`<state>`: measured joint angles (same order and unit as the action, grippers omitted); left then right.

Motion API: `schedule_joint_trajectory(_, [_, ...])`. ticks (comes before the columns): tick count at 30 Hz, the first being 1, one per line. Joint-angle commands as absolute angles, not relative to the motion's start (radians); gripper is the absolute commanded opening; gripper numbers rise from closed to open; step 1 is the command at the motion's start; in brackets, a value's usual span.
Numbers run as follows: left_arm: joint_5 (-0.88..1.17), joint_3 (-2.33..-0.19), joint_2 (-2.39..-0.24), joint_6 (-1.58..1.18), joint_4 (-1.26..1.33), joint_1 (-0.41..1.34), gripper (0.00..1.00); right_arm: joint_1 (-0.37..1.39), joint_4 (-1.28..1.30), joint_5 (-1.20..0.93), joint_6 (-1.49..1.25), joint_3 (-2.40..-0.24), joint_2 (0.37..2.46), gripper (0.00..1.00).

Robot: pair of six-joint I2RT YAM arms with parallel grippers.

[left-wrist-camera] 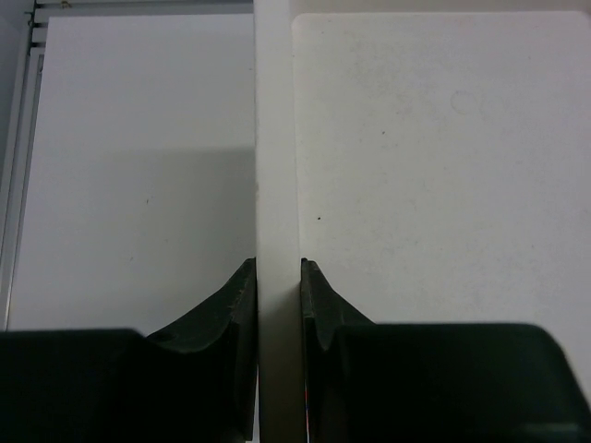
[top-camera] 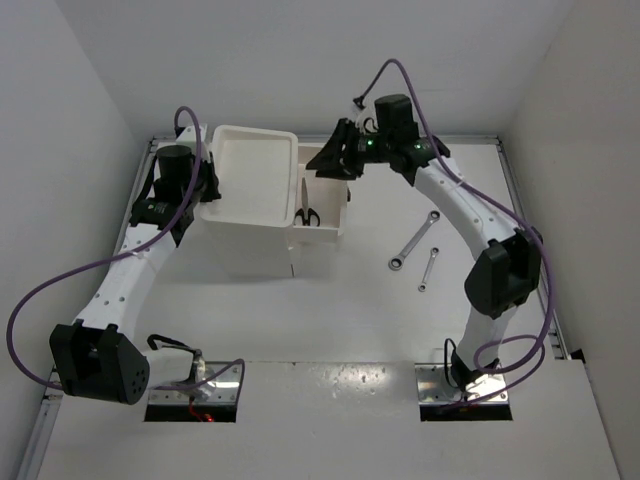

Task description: Sort the tools into containers

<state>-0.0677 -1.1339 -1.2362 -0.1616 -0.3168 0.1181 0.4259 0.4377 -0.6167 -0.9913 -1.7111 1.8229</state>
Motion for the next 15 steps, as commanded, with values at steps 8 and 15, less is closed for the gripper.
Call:
schedule_joint_trajectory(8, [-0.028, -1.117, -1.23, -0.19, -0.307, 0.124, 0.0, 0.105, 0.543, -0.687, -0.557, -1.698, 1.706, 0.33])
schedule_joint_trajectory(15, [-0.018, -1.108, -1.221, -0.225, -0.316, 0.124, 0.0, 0.095, 0.588, -0.638, -0.448, -1.471, 1.715, 0.23])
